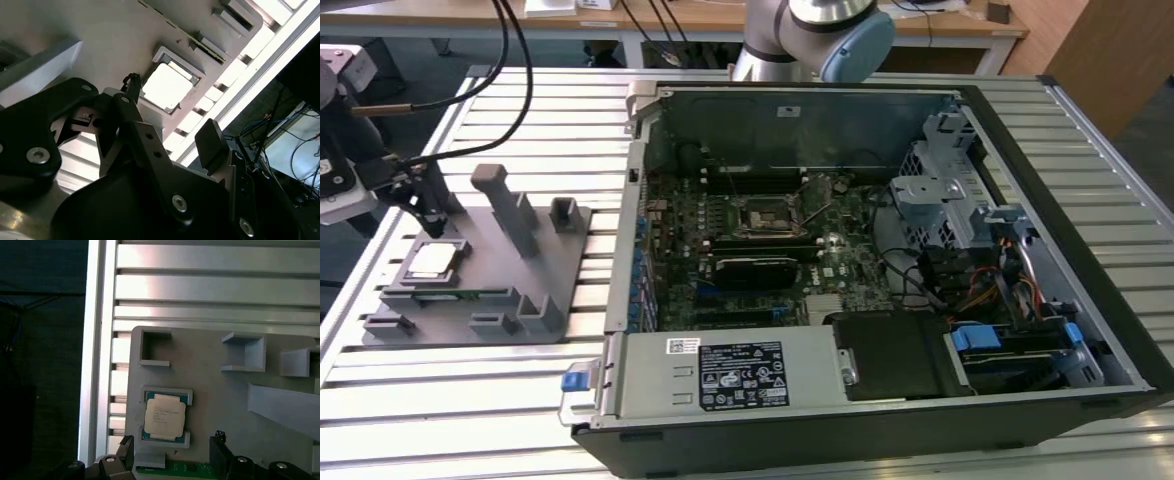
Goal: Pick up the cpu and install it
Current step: 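Pick up the cpu and move it towards the insertion slot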
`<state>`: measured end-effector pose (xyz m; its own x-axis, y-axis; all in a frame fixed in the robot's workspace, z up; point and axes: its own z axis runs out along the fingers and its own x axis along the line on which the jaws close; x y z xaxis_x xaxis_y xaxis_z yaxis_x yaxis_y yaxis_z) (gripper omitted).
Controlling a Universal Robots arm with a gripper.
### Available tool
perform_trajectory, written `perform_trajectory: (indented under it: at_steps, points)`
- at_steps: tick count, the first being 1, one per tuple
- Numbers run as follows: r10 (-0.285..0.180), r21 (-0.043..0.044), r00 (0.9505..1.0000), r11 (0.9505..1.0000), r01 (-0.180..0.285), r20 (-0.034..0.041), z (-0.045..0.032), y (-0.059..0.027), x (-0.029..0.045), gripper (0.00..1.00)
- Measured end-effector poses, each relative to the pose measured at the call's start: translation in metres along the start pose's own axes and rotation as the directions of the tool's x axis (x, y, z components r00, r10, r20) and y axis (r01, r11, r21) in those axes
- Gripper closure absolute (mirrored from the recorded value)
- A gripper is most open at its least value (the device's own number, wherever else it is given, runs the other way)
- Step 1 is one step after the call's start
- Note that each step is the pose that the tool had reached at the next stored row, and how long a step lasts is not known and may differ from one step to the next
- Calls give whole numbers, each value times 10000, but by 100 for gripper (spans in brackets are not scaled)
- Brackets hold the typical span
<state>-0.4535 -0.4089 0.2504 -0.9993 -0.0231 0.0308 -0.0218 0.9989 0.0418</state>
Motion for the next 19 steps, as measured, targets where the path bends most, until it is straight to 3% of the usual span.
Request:
perform_trajectory:
  at_steps: [19]
  points:
    - [-1, 0, 10000, 10000, 1, 0, 31, -1, -1, 30]
